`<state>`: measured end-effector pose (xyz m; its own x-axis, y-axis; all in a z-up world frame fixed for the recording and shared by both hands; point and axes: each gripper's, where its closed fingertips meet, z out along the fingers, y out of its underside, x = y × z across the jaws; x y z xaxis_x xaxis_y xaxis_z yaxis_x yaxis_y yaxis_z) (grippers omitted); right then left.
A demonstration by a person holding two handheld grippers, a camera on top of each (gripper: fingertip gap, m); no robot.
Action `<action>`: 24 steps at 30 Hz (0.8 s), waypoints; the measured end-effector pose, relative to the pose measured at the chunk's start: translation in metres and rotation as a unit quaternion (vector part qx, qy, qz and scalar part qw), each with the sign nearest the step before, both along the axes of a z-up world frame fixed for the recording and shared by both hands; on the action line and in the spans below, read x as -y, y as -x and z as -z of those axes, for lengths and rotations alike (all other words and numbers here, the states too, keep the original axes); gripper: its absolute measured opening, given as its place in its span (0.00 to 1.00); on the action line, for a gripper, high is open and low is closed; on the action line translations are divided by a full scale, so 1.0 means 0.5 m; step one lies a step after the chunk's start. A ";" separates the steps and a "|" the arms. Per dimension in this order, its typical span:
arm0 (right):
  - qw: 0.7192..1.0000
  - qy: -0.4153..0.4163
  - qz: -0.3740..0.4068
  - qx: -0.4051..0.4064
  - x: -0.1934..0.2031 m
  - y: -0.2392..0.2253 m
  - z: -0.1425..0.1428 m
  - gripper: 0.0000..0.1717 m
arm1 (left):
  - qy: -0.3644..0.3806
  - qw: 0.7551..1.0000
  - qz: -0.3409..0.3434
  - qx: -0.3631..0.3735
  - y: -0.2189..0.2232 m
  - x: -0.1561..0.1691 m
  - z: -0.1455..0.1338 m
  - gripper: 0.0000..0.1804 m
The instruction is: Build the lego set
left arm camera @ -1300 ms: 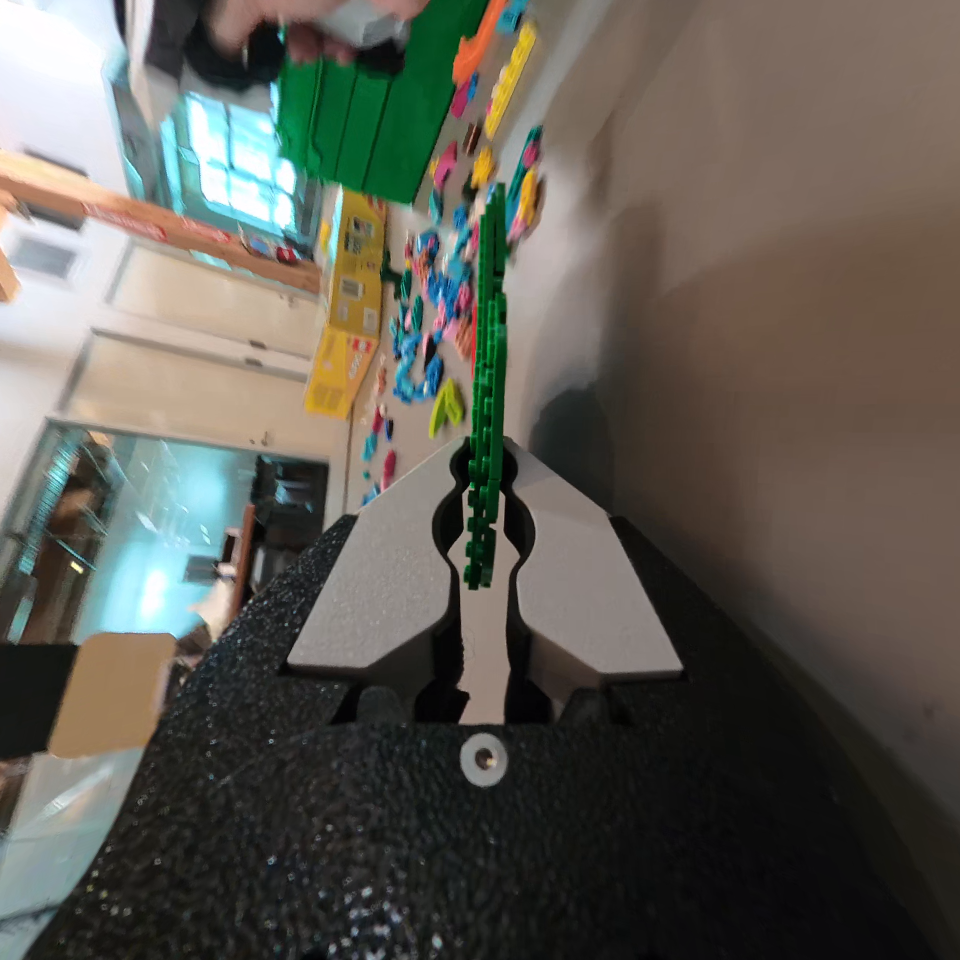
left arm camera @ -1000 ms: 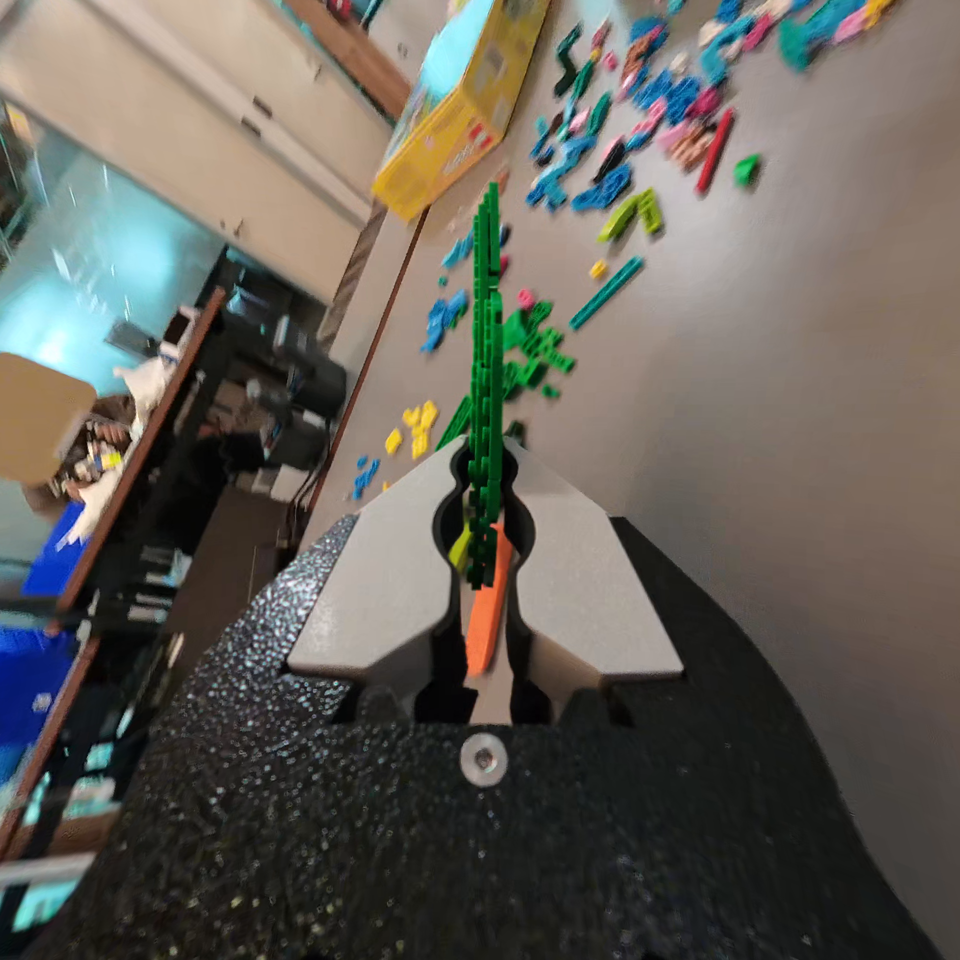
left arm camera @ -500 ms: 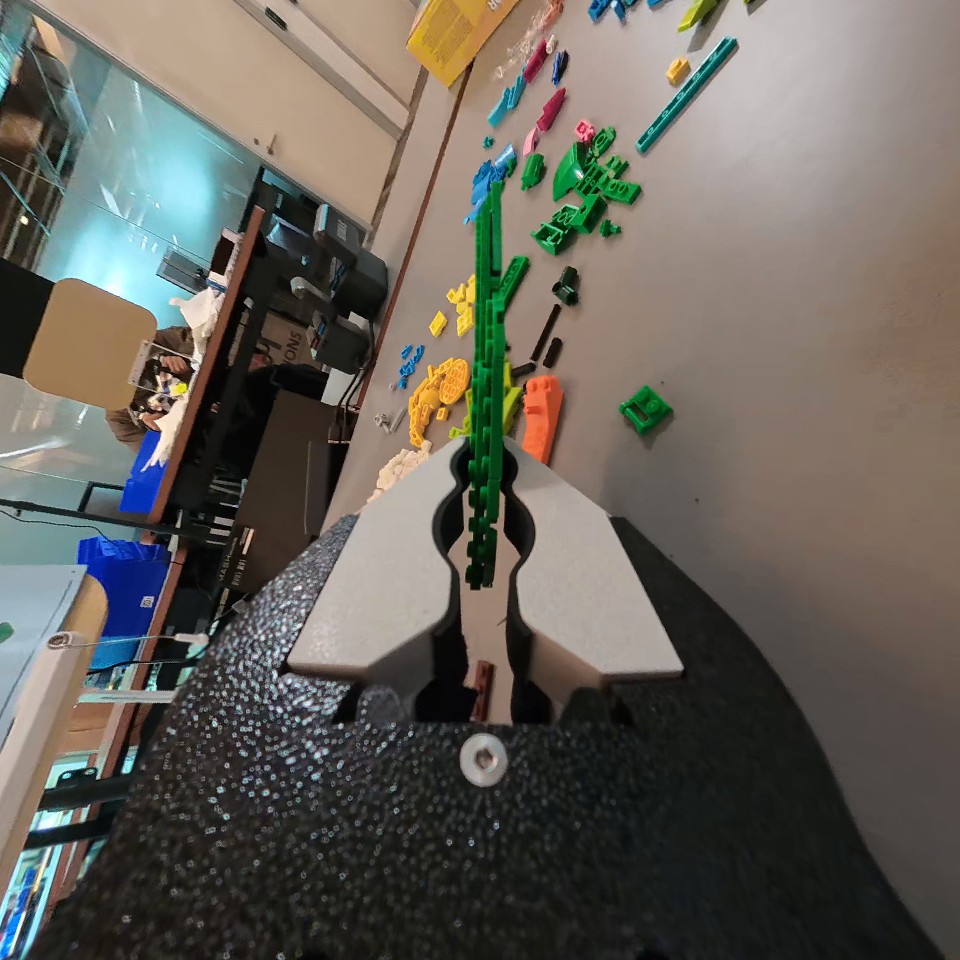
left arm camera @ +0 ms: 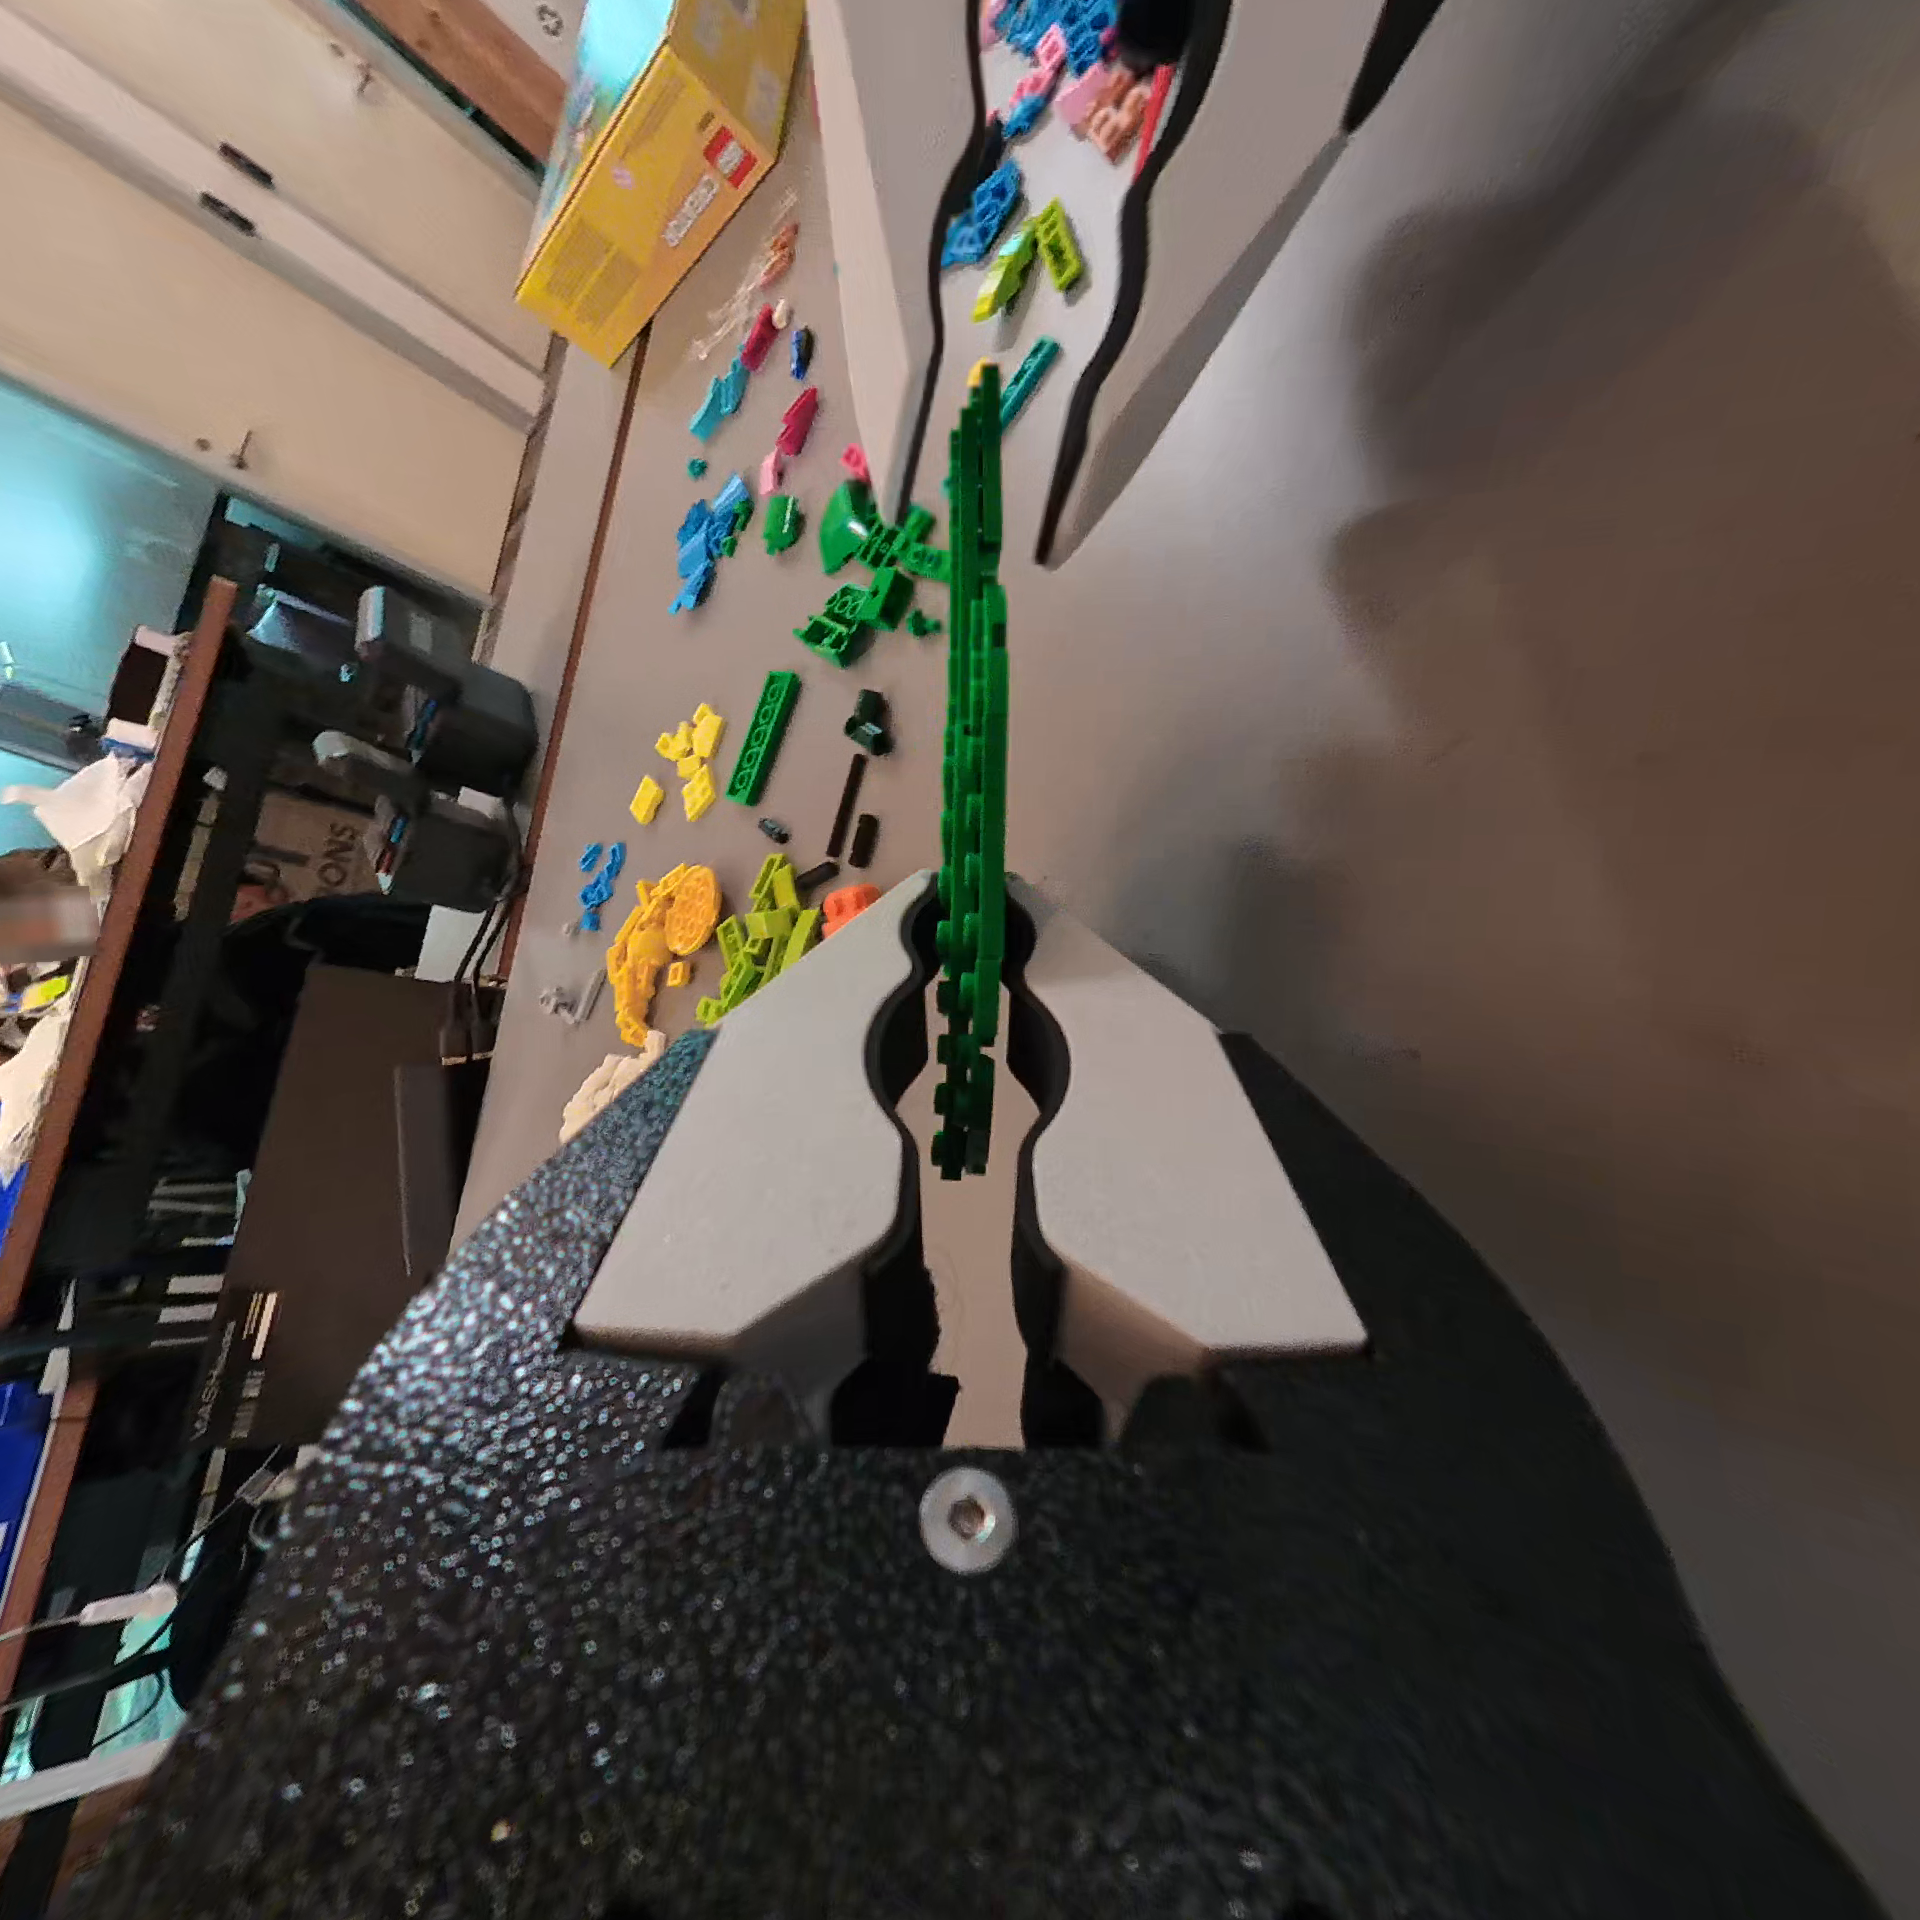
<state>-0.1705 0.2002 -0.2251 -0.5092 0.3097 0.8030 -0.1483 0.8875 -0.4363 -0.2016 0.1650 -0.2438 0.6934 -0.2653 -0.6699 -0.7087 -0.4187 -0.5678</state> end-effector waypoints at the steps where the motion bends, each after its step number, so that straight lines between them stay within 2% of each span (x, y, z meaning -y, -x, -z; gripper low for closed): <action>1: 1.000 -0.006 0.002 0.007 -0.001 0.000 0.006 0.09 | 0.004 1.000 0.005 -0.001 -0.005 0.000 0.003 0.03; 4: 0.999 -0.004 0.000 0.045 0.001 -0.006 0.023 0.04 | 0.014 1.000 0.009 -0.019 -0.008 0.001 0.008 0.03; 10: 0.995 0.000 -0.007 0.103 0.014 -0.021 0.044 0.04 | 0.058 0.997 0.036 -0.025 -0.026 0.015 0.039 0.05; 13: 0.993 0.026 -0.018 0.111 0.022 -0.028 0.033 0.04 | 0.055 0.997 0.057 -0.014 -0.046 0.019 0.037 0.20; 15: 0.991 0.050 -0.027 0.118 0.028 -0.033 0.025 0.04 | 0.046 0.997 0.067 -0.006 -0.059 0.015 0.031 0.24; 17: 0.990 0.060 -0.033 0.120 0.032 -0.036 0.021 0.04 | 0.036 0.997 0.073 -0.013 -0.064 0.011 0.027 0.19; 19: 0.989 0.064 -0.038 0.127 0.036 -0.038 0.023 0.04 | 0.018 0.997 0.068 -0.031 -0.059 0.006 0.018 0.06; 24: 0.991 0.050 -0.034 0.116 0.036 -0.034 0.029 0.04 | 0.026 0.998 0.053 -0.009 -0.052 0.006 0.019 0.04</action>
